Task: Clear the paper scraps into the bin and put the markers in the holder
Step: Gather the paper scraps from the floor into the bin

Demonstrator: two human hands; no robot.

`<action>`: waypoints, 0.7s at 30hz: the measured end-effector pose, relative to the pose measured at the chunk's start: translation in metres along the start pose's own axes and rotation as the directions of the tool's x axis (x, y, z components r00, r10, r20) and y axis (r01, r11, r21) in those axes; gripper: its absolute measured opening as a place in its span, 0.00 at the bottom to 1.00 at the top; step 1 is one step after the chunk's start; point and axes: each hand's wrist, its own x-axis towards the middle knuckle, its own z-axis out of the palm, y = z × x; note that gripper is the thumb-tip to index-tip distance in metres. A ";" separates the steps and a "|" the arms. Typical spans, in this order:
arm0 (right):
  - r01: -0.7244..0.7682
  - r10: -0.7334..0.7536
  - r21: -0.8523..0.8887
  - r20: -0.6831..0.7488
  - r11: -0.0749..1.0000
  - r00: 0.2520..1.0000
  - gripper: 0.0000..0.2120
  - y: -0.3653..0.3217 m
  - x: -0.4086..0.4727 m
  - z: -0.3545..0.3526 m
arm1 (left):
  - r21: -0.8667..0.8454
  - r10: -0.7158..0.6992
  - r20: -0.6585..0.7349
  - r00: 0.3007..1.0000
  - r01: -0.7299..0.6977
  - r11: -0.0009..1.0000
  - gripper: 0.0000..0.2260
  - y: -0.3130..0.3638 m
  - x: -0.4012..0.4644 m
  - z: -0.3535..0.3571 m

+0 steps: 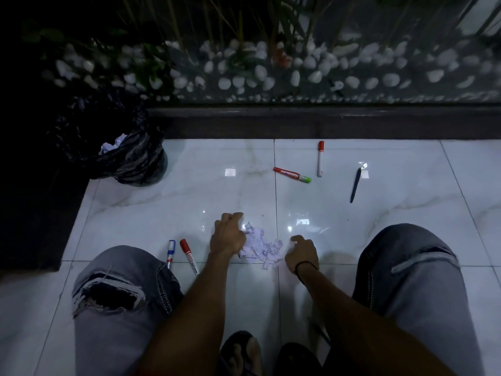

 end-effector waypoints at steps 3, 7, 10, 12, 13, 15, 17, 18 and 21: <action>-0.059 0.059 0.017 0.026 0.998 0.998 0.27 0.007 -0.017 0.011 | -0.003 -0.064 0.037 0.997 0.064 0.998 0.26 -0.005 0.000 0.000; 0.051 -0.059 0.086 0.093 0.995 0.994 0.29 -0.007 -0.022 0.035 | -0.038 0.015 0.127 0.992 -0.010 0.999 0.24 0.006 -0.006 0.014; 0.100 -0.102 0.060 0.031 0.993 0.994 0.33 -0.003 -0.022 0.039 | 0.058 0.045 0.083 0.996 -0.050 0.997 0.28 0.003 -0.008 0.011; 0.183 -0.183 -0.057 -0.004 0.982 0.983 0.40 0.004 -0.020 0.034 | 0.134 0.035 0.084 0.996 -0.046 0.990 0.37 -0.005 -0.006 0.002; 0.224 -0.223 -0.129 0.020 0.966 0.975 0.46 0.006 -0.018 0.030 | 0.175 0.022 0.105 0.994 -0.040 0.984 0.42 -0.007 -0.005 -0.001; 0.270 -0.250 -0.232 0.110 0.935 0.962 0.61 0.004 -0.014 0.024 | 0.265 -0.010 0.160 0.987 -0.033 0.964 0.51 -0.009 -0.007 -0.003; 0.320 -0.273 -0.317 0.183 0.893 0.944 0.70 -0.003 -0.010 0.022 | 0.320 -0.010 0.208 0.978 -0.058 0.946 0.56 -0.010 -0.010 0.004; 0.351 -0.295 -0.351 0.205 0.868 0.934 0.71 -0.006 -0.009 0.023 | 0.326 0.006 0.215 0.977 -0.078 0.942 0.57 -0.010 -0.012 0.009; 0.397 -0.337 -0.358 0.219 0.845 0.916 0.71 -0.011 -0.001 0.031 | 0.282 0.049 0.204 0.978 -0.107 0.953 0.55 -0.012 -0.015 0.023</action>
